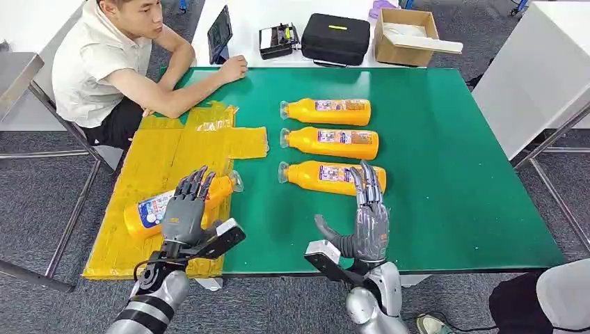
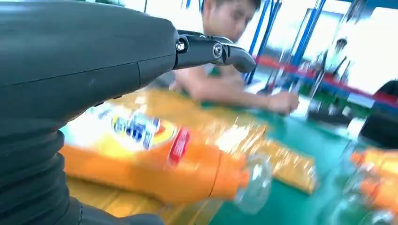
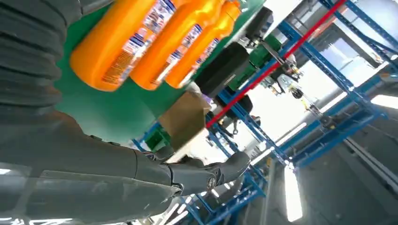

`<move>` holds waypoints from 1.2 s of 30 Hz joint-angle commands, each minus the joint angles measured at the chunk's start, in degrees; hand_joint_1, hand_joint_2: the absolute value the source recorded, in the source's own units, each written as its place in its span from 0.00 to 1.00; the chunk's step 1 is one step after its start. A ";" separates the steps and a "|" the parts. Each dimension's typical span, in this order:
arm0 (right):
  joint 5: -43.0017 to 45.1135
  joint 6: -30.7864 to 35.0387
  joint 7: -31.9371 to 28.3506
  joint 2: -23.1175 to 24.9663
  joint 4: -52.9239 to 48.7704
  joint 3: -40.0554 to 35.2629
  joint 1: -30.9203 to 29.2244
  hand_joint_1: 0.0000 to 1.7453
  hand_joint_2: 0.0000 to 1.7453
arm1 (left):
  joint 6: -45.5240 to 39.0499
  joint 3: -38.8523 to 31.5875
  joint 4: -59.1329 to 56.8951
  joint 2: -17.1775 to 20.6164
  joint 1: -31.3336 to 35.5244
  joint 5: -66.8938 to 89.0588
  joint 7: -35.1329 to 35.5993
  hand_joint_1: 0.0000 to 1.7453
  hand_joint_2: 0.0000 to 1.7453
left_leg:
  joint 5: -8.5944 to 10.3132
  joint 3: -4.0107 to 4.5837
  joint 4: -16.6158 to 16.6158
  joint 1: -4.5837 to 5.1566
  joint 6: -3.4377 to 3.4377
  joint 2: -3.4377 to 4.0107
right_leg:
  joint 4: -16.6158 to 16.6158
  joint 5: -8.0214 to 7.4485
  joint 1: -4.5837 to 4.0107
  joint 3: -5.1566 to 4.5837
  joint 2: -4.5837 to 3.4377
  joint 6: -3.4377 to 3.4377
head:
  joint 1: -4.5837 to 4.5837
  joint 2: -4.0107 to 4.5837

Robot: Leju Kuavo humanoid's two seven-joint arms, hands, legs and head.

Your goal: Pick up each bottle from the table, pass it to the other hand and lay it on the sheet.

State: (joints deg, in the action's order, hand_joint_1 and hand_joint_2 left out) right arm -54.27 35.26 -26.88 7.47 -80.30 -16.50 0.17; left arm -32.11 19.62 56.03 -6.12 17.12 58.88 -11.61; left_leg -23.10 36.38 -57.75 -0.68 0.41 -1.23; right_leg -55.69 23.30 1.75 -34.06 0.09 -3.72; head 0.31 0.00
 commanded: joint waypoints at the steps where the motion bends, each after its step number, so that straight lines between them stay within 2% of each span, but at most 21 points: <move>1: -5.64 4.74 2.93 -1.96 3.22 0.23 -0.67 0.00 1.00 | -2.50 3.36 7.60 0.90 -2.49 0.51 -0.37 0.00 1.00 | -0.07 -0.11 0.01 -0.04 0.00 0.10 | 0.04 0.03 -0.07 0.11 -0.04 0.14 | -0.02 0.00; 2: -8.46 4.74 4.44 -2.06 3.54 0.93 -0.77 0.00 1.00 | -2.66 3.40 8.16 0.71 -2.72 -0.17 -0.83 0.00 1.00 | -0.23 -0.39 -0.05 -0.08 0.01 0.25 | 0.02 0.15 -0.15 0.38 -0.11 0.32 | 0.00 0.00; 3: -12.72 4.74 6.31 -2.10 3.28 2.94 -0.91 0.00 1.00 | -3.30 3.74 9.67 0.45 -3.25 -1.23 -1.96 0.00 1.00 | -0.07 -0.13 0.01 -0.04 0.01 0.11 | 0.05 0.04 -0.07 0.13 -0.02 0.16 | 0.00 0.00; 4: -14.41 4.74 6.91 -2.38 3.58 4.53 -1.29 0.00 1.00 | -4.73 4.10 11.60 0.04 -3.88 -2.72 -3.46 0.00 1.00 | -0.14 -0.25 -0.02 -0.06 0.01 0.17 | 0.04 0.08 -0.11 0.23 -0.04 0.24 | -0.02 0.00; 6: -13.85 4.74 6.79 -2.99 4.49 5.15 -1.94 0.00 1.00 | -5.15 4.34 13.23 -0.26 -4.41 -3.68 -3.81 0.00 1.00 | -0.06 -0.09 0.00 -0.03 0.02 0.06 | 0.04 0.05 -0.05 0.08 0.03 0.13 | -0.02 0.00; 9: -10.74 2.36 13.48 -7.20 10.50 2.59 -5.01 0.00 1.00 | -5.56 4.19 20.66 -1.95 -7.98 -16.83 -9.91 0.00 1.00 | -0.19 -0.27 -0.05 -0.07 0.06 0.16 | 0.09 0.11 -0.11 0.29 -0.03 0.20 | -0.02 0.00; 11: -8.75 -1.18 16.19 -8.60 16.03 2.85 -7.29 0.00 1.00 | 1.78 5.62 26.43 -3.41 -11.68 -30.91 -13.03 0.00 1.00 | -0.15 -0.20 -0.02 -0.04 0.06 0.21 | 0.10 0.05 -0.07 0.23 -0.11 0.13 | -0.02 0.00; 14: -5.70 -0.26 16.12 -9.06 27.27 4.56 -11.47 0.00 1.00 | 12.81 10.38 29.71 -3.41 -16.98 -45.54 -13.07 0.00 1.00 | -0.11 -0.20 0.06 0.04 0.05 0.21 | 0.15 0.00 0.00 0.22 -0.13 0.09 | -0.02 0.00; 15: -5.93 0.29 16.35 -9.21 30.27 4.81 -12.54 0.00 1.00 | 14.02 11.52 29.80 -3.06 -18.20 -47.51 -12.94 0.00 1.00 | -0.18 -0.32 0.05 0.02 0.06 0.29 | 0.19 0.04 -0.03 0.34 -0.18 0.16 | -0.02 0.00; 18: -6.47 -0.57 17.26 -9.24 36.04 4.70 -15.79 0.00 1.00 | 13.16 13.93 28.90 -1.53 -18.57 -47.92 -15.13 0.00 1.00 | -0.19 -0.34 0.09 0.04 0.10 0.26 | 0.19 0.03 -0.01 0.34 -0.14 0.19 | -0.02 0.00; 21: -8.36 -4.76 22.25 -8.71 40.87 4.45 -18.17 0.00 1.00 | 11.83 12.95 30.08 -1.86 -18.39 -47.98 -14.84 0.00 1.00 | -0.20 -0.24 0.02 0.03 0.07 0.28 | 0.10 0.04 -0.03 0.22 -0.17 0.20 | 0.00 0.00; 27: -8.29 -4.79 22.42 -8.59 40.84 4.50 -18.09 0.00 1.00 | 11.76 12.77 30.25 -1.82 -18.14 -47.89 -14.70 0.00 1.00 | -0.11 -0.06 0.01 0.04 0.08 0.12 | 0.06 0.02 -0.05 0.06 -0.05 0.10 | 0.00 0.00; 33: -11.53 -8.56 27.64 -8.95 41.65 2.88 -17.82 0.00 1.00 | 11.20 11.67 29.07 -2.52 -17.79 -47.01 -12.89 0.00 1.00 | -0.11 -0.11 0.03 -0.02 0.08 0.09 | 0.09 0.03 -0.07 0.13 -0.01 0.12 | 0.00 0.00; 35: -11.53 -8.56 27.64 -8.95 41.65 2.88 -17.82 0.00 1.00 | 11.20 11.67 29.07 -2.52 -17.79 -47.01 -12.89 0.00 1.00 | -0.25 -0.37 -0.01 -0.04 0.09 0.23 | 0.10 0.12 -0.12 0.39 -0.08 0.28 | 0.00 0.00; 36: -11.49 -8.67 27.59 -9.06 41.66 2.92 -17.98 0.00 1.00 | 11.20 11.74 29.04 -2.61 -17.82 -47.01 -12.89 0.00 1.00 | -0.11 -0.11 0.02 -0.02 0.08 0.10 | 0.08 0.02 -0.06 0.14 -0.02 0.12 | 0.00 0.00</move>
State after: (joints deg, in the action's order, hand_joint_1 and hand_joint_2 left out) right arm -65.20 28.41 -0.72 -1.20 -45.37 -12.66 -16.01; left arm -20.90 31.10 86.51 -9.62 -1.62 11.96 -25.20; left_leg -23.17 36.42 -57.76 -0.67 0.49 -1.18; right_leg -55.67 23.29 1.74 -34.11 0.07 -3.73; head 0.31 0.00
